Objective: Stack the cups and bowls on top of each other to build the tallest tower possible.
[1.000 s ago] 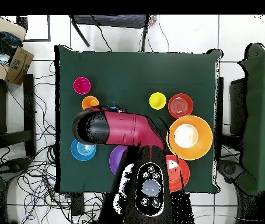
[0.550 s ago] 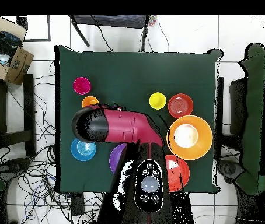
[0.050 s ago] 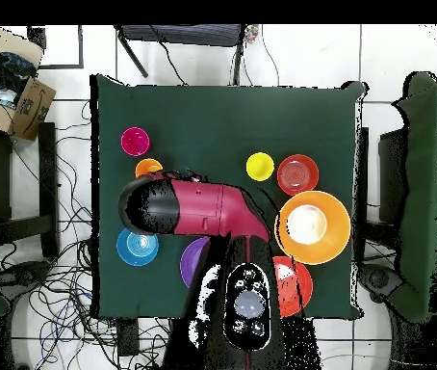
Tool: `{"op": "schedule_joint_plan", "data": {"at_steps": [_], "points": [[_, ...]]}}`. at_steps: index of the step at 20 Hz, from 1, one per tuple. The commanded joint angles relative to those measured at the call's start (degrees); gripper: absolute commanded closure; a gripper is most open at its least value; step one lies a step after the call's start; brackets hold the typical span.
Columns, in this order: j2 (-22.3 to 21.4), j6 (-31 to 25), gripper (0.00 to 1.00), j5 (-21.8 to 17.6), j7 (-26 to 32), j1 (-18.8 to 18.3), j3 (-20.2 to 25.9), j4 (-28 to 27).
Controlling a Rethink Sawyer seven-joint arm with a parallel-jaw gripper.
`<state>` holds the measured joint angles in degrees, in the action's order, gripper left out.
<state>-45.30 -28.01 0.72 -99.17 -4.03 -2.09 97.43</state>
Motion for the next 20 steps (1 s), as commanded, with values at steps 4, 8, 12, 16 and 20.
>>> {"op": "schedule_joint_plan", "data": {"at_steps": [4,8,12,16,20], "points": [[0.1,3.3,0.00,-2.5,2.1,-7.9,10.5,8.6],[-0.2,1.3,0.00,-3.6,6.7,-12.5,14.7,9.3],[-0.2,1.6,0.00,-5.1,6.5,-14.1,16.4,9.7],[0.1,1.5,0.00,-6.0,5.4,-14.6,17.3,9.3],[0.4,1.2,0.00,-7.5,4.1,-14.2,17.1,8.6]]}}
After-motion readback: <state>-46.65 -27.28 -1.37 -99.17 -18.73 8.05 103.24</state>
